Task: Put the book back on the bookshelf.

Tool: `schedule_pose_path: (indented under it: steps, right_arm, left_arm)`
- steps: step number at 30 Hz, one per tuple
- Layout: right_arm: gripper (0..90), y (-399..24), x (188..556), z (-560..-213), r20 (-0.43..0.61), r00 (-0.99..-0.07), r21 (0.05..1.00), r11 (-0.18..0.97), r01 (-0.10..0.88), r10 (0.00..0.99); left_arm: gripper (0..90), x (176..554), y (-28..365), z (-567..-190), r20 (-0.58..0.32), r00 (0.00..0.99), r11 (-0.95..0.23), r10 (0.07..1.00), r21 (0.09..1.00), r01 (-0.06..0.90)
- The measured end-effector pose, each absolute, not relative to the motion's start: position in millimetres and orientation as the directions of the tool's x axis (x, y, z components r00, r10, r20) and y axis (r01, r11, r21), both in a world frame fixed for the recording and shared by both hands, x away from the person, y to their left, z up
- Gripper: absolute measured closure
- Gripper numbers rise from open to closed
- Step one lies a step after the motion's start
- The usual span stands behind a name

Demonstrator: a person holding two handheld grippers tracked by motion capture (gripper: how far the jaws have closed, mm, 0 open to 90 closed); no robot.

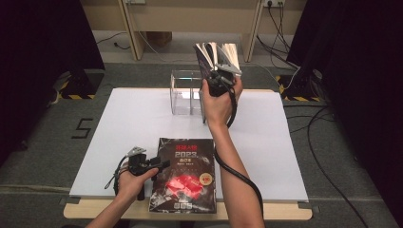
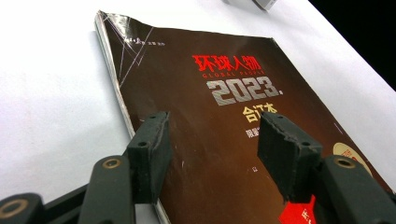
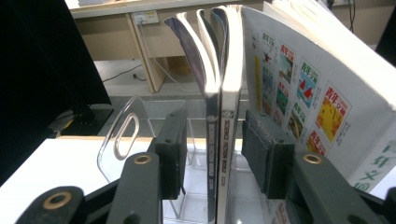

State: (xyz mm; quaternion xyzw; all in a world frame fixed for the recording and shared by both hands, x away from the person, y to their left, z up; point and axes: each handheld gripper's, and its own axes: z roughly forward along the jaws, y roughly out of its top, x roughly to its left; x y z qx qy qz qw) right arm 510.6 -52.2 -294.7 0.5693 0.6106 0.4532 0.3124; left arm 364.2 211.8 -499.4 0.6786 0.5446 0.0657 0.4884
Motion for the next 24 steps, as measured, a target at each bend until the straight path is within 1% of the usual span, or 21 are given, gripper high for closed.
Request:
schedule_pose_path:
  steps: [6, 10, 17, 24]
  right_arm:
    - [59.3, -50, 526, -289, 0.1, -0.147, 0.902, -0.027, 0.432, 0.984]
    - [64.0, -48, 539, -287, 0.085, -0.142, 0.886, -0.01, 0.463, 0.986]
    - [66.0, -43, 558, -291, 0.077, -0.14, 0.866, 0.004, 0.5, 0.987]
    - [72.8, -42, 567, -293, 0.073, -0.146, 0.847, 0.016, 0.531, 0.987]
  left_arm:
    - [43.0, 364, 212, -499, -0.441, 0.398, 0.069, 0.804, 0.735, 0.675]
    - [43.0, 365, 212, -499, -0.442, 0.396, 0.07, 0.805, 0.734, 0.676]
    - [43.1, 365, 213, -499, -0.442, 0.397, 0.07, 0.804, 0.734, 0.676]
    - [43.1, 365, 212, -500, -0.439, 0.4, 0.065, 0.805, 0.735, 0.675]
